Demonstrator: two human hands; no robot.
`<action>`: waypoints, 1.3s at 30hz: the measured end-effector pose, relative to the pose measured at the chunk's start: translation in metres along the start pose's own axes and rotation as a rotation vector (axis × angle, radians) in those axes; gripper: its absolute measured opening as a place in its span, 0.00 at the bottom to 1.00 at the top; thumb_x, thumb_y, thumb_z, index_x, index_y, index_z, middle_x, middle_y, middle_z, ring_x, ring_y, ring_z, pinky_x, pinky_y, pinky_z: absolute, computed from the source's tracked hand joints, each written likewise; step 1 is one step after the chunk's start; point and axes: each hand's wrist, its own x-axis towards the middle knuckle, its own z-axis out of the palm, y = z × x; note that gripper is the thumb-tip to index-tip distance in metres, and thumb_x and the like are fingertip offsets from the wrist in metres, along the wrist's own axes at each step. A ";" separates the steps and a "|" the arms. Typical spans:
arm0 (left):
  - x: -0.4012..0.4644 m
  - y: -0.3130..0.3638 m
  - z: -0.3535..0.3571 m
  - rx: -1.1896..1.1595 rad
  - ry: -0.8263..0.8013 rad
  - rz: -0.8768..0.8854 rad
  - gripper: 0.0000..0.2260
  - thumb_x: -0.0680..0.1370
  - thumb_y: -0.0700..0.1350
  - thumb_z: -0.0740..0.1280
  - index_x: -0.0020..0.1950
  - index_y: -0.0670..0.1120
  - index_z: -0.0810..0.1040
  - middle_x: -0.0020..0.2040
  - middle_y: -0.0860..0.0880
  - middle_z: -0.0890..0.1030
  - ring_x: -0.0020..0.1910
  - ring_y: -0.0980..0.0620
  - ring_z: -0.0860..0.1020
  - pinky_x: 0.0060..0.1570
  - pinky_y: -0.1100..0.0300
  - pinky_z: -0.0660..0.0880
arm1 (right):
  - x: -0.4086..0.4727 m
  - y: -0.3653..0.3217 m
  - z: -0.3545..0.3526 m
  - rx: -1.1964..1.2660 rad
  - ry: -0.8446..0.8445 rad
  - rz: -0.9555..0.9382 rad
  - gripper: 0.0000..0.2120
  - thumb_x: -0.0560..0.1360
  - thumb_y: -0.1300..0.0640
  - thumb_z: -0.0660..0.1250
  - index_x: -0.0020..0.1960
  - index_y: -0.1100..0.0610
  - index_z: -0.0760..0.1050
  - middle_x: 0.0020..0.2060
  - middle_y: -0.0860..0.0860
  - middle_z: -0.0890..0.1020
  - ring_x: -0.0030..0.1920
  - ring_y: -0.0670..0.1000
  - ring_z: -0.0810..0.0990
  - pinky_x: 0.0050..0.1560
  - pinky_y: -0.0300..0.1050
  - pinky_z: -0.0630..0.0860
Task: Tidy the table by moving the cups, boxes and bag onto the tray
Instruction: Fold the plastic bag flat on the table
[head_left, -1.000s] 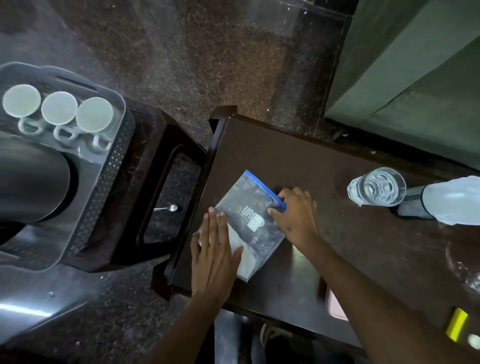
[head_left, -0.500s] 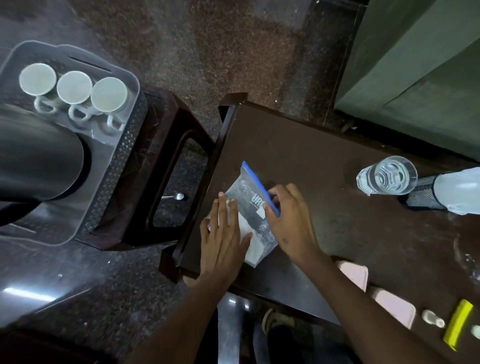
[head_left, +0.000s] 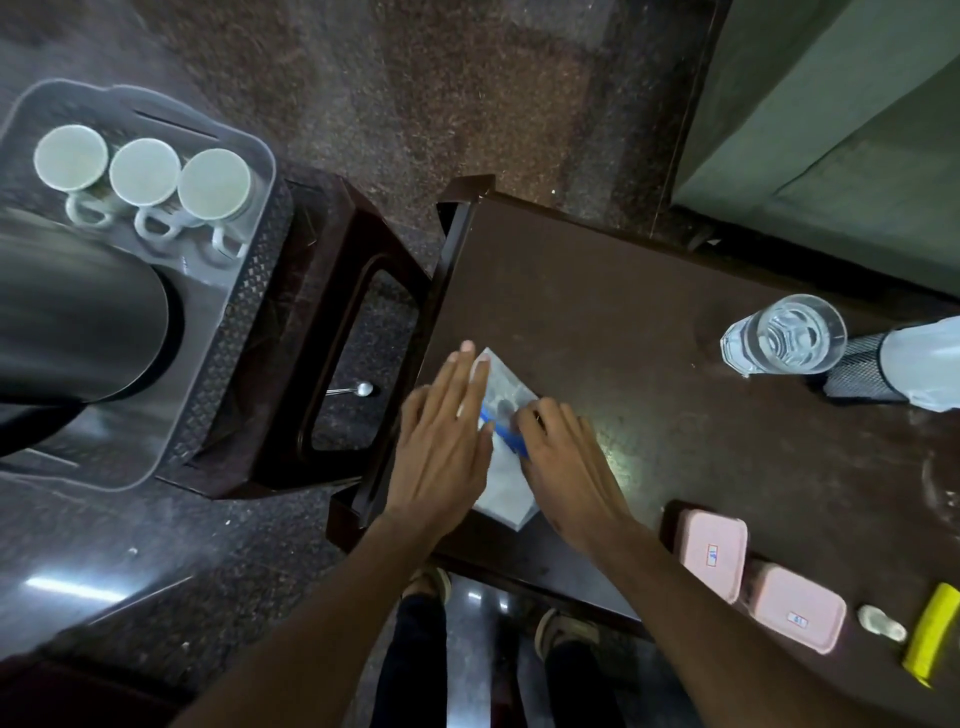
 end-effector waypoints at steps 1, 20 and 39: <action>0.003 -0.002 0.002 0.087 -0.042 0.081 0.31 0.86 0.49 0.59 0.86 0.47 0.50 0.86 0.49 0.48 0.85 0.53 0.50 0.79 0.47 0.59 | -0.003 0.000 0.002 -0.009 -0.011 -0.007 0.24 0.73 0.58 0.75 0.65 0.53 0.70 0.60 0.51 0.74 0.54 0.52 0.76 0.53 0.49 0.78; 0.018 -0.034 0.016 0.441 -0.217 0.428 0.31 0.87 0.53 0.50 0.85 0.43 0.41 0.86 0.44 0.42 0.85 0.47 0.44 0.80 0.41 0.55 | -0.013 0.006 0.005 -0.025 0.064 -0.151 0.26 0.86 0.53 0.53 0.81 0.61 0.60 0.81 0.56 0.64 0.81 0.52 0.62 0.82 0.49 0.57; 0.022 -0.030 0.014 0.377 -0.106 0.177 0.32 0.86 0.59 0.48 0.86 0.44 0.48 0.86 0.43 0.45 0.85 0.45 0.47 0.78 0.36 0.56 | -0.055 0.039 -0.009 -0.078 0.050 -0.020 0.28 0.84 0.46 0.56 0.80 0.59 0.65 0.80 0.55 0.67 0.79 0.54 0.67 0.78 0.50 0.62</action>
